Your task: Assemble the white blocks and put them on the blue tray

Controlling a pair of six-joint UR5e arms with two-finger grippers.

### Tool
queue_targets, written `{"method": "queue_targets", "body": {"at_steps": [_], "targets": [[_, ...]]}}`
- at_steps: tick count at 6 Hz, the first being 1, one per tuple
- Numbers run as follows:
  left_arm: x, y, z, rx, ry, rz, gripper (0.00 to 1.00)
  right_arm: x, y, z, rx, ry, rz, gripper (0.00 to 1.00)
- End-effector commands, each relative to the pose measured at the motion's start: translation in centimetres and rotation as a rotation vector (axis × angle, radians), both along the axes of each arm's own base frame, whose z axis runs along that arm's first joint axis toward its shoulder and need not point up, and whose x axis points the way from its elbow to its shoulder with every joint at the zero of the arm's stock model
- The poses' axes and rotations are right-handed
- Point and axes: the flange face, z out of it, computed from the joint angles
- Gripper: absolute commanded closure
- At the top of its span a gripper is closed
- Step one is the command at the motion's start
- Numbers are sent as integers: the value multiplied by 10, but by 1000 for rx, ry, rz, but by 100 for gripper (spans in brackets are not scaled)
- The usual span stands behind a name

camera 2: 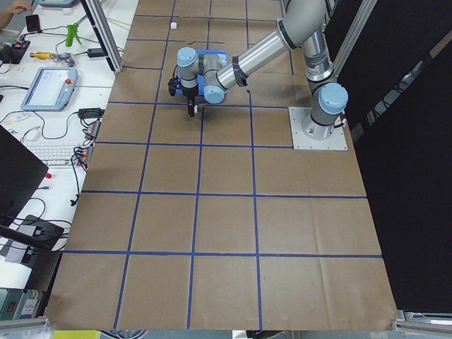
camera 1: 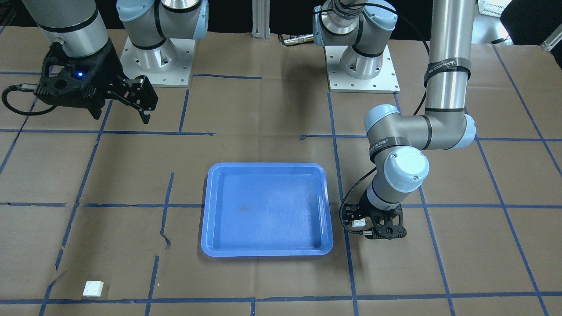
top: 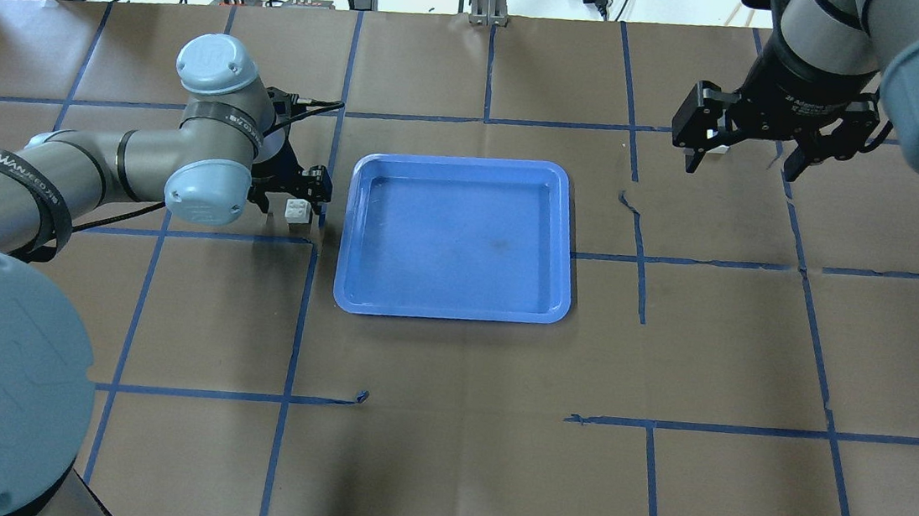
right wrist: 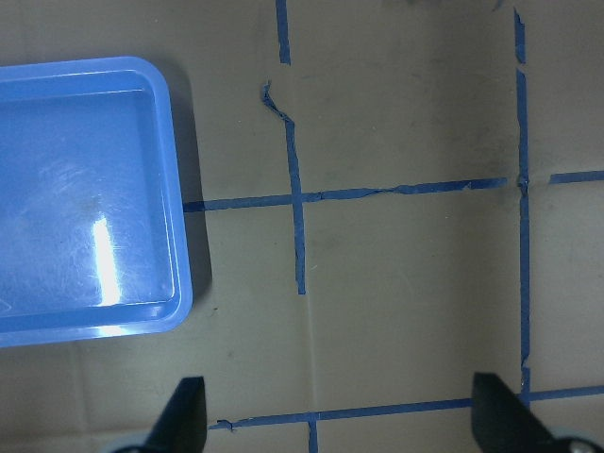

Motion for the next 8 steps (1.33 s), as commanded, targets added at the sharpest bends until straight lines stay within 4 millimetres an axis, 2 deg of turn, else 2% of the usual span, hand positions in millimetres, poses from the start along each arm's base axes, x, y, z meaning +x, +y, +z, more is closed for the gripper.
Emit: {"method": "queue_targets", "body": {"at_steps": [1, 2, 3, 4, 5, 6, 7, 8], "targets": [[-1, 1, -1, 2, 1, -7, 69, 0, 0, 0, -1, 0, 0, 0], [-1, 0, 1, -4, 0, -7, 70, 0, 0, 0, 1, 0, 0, 0], [0, -5, 7, -15, 0, -19, 78, 0, 0, 0, 1, 0, 0, 0], [0, -9, 20, -35, -7, -56, 79, -1, -1, 0, 1, 1, 11, 0], [-8, -10, 38, -66, -17, -203, 79, -3, -3, 4, -19, 8, 71, 0], [-46, -2, 55, -92, -22, -447, 79, -8, -6, 5, -31, 30, 276, 0], [-98, 13, 62, -99, -33, -662, 78, -13, -7, 6, -27, 46, 456, 0], [-122, 21, 58, -84, -40, -914, 78, -13, -10, 9, -49, 70, 651, 0]]}}
